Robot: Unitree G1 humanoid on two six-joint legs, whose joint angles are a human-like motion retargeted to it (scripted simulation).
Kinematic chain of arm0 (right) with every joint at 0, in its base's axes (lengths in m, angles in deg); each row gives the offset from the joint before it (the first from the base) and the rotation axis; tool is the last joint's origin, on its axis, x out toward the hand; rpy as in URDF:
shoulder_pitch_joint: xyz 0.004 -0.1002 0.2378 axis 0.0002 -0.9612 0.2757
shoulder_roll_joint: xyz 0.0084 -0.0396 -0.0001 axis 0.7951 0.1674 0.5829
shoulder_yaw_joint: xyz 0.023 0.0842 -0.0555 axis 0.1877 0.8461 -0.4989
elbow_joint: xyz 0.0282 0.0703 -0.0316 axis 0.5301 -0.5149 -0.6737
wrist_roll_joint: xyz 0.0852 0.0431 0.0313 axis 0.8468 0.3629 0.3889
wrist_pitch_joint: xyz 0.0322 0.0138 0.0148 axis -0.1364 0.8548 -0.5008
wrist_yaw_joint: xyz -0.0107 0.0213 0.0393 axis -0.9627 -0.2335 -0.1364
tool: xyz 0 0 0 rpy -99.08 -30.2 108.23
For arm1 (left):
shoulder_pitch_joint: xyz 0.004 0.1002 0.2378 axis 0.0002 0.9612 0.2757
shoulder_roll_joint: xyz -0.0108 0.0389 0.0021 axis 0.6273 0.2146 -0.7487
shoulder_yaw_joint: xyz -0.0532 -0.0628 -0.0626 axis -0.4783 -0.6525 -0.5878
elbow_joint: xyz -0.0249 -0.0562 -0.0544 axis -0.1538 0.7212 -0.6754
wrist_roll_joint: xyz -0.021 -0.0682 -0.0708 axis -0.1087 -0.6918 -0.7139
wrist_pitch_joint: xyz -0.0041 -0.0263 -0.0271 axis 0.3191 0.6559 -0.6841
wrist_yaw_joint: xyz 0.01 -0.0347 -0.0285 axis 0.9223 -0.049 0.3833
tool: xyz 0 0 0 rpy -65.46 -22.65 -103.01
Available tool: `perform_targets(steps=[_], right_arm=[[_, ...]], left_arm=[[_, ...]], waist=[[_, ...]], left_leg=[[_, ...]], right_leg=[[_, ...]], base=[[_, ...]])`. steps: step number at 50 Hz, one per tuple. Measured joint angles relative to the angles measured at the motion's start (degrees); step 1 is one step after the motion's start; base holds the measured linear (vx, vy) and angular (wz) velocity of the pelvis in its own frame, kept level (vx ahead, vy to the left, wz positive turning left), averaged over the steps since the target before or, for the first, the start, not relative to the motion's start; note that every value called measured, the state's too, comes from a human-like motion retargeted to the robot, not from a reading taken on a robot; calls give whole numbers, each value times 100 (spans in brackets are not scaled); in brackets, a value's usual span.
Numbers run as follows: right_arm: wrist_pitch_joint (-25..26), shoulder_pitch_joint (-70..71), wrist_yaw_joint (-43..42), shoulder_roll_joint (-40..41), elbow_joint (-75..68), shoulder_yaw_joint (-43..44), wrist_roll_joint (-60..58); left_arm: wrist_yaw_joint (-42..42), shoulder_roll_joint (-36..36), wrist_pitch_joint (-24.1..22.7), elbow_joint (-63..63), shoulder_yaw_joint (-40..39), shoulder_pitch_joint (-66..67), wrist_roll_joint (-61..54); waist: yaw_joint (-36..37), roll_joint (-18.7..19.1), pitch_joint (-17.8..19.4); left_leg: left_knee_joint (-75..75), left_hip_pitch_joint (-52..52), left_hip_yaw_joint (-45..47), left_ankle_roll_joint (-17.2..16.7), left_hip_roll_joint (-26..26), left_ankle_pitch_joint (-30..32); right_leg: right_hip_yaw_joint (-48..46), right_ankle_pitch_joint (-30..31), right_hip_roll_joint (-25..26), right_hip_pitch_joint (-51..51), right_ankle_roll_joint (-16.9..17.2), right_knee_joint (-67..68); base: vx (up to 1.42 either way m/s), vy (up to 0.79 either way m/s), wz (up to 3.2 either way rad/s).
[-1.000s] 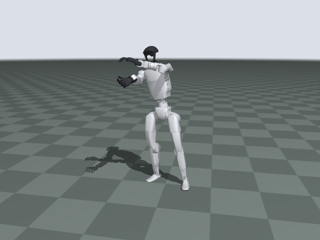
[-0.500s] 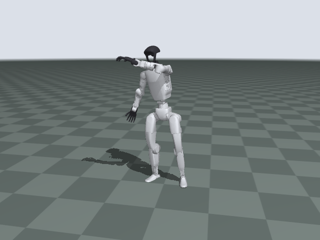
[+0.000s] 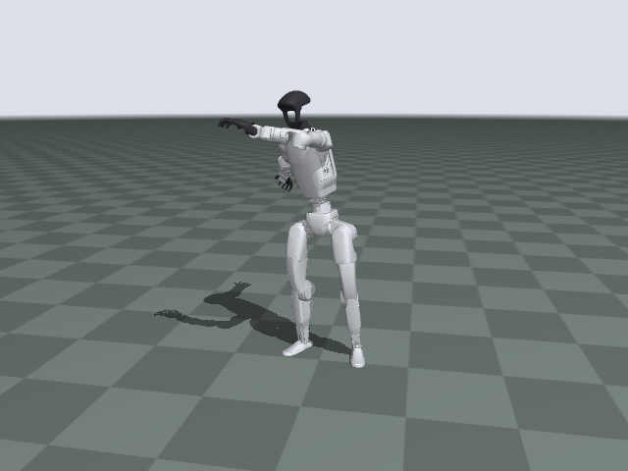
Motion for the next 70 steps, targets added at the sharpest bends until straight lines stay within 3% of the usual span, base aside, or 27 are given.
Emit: perform_targets(steps=[10,20,27,32,35,37,39,44,52,55,60,65,70], right_arm=[[-525,3909,-842,1988,10,-2721,413],[-1000,8166,-837,4496,1993,-5003,587],[-1194,10090,-1101,4902,2388,-5020,903],[-1228,10530,-1163,4870,2280,-4954,1030],[-1180,10371,-1092,4865,2292,-4919,990],[-631,10029,-439,4765,2183,-5133,120],[-1128,9627,-972,4851,2276,-4821,1002],[-1042,8052,-949,4704,1893,-4958,993],[-292,4873,-229,3449,659,-4983,-340],[-200,3598,-24,2712,507,-4286,-423],[-190,1616,5,1389,553,-2326,-246],[-58,113,172,154,437,-498,-909],[34,-526,294,-690,143,300,-1519]], left_arm=[[137,-1276,149,701,-435,786,908],[-116,-1379,172,689,-207,1195,932],[-98,-1073,181,306,-243,947,324],[-132,-958,223,183,-349,793,67],[-155,-846,231,128,-391,752,8],[-361,-739,254,90,-397,779,83],[-199,-713,246,57,-443,799,23],[-172,-666,229,13,-412,899,103],[-199,-551,90,-114,-334,938,197],[-187,-325,41,-205,-208,859,154],[-131,307,-42,-404,208,671,46],[-181,824,-161,-446,609,425,89],[-125,1011,-233,-374,622,400,16]], waist=[[539,428,-324],[955,493,-702],[1146,453,-901],[1215,421,-976],[1172,392,-965],[1110,358,-969],[1053,355,-917],[850,283,-838],[478,264,-639],[274,259,-555],[-159,211,-463],[-473,154,-412],[-621,106,-372]], left_leg=[[129,-88,-640,-165,16,-13],[229,24,-1066,38,69,-35],[252,-33,-1359,-21,83,21],[278,-52,-1436,-77,96,27],[291,-35,-1405,-66,106,16],[304,-13,-1350,-22,112,1],[306,16,-1288,-9,120,-11],[288,91,-1080,71,120,-41],[183,155,-750,158,91,-88],[128,171,-652,164,74,-99],[37,206,-468,129,56,-98],[-21,238,-238,66,53,-81],[-27,242,-71,23,48,-64]], right_leg=[[-570,-231,-35,299,-495,157],[-1000,-339,8,689,-723,296],[-1309,-365,38,832,-805,322],[-1387,-378,53,875,-823,324],[-1355,-384,59,879,-832,323],[-1294,-393,55,863,-841,341],[-1240,-390,58,860,-825,330],[-1048,-387,43,798,-771,329],[-777,-372,15,629,-543,286],[-702,-355,7,574,-440,252],[-549,-309,5,476,-307,196],[-346,-241,16,350,-189,157],[-184,-171,17,247,-96,135]], base=[[2,0,58],[4,-6,44],[4,-4,41],[1,-1,9],[1,0,-6],[1,-1,-24],[1,0,-28],[1,1,-37],[1,2,-35],[2,3,-29],[2,3,-34],[1,2,-44],[-1,2,-34]])
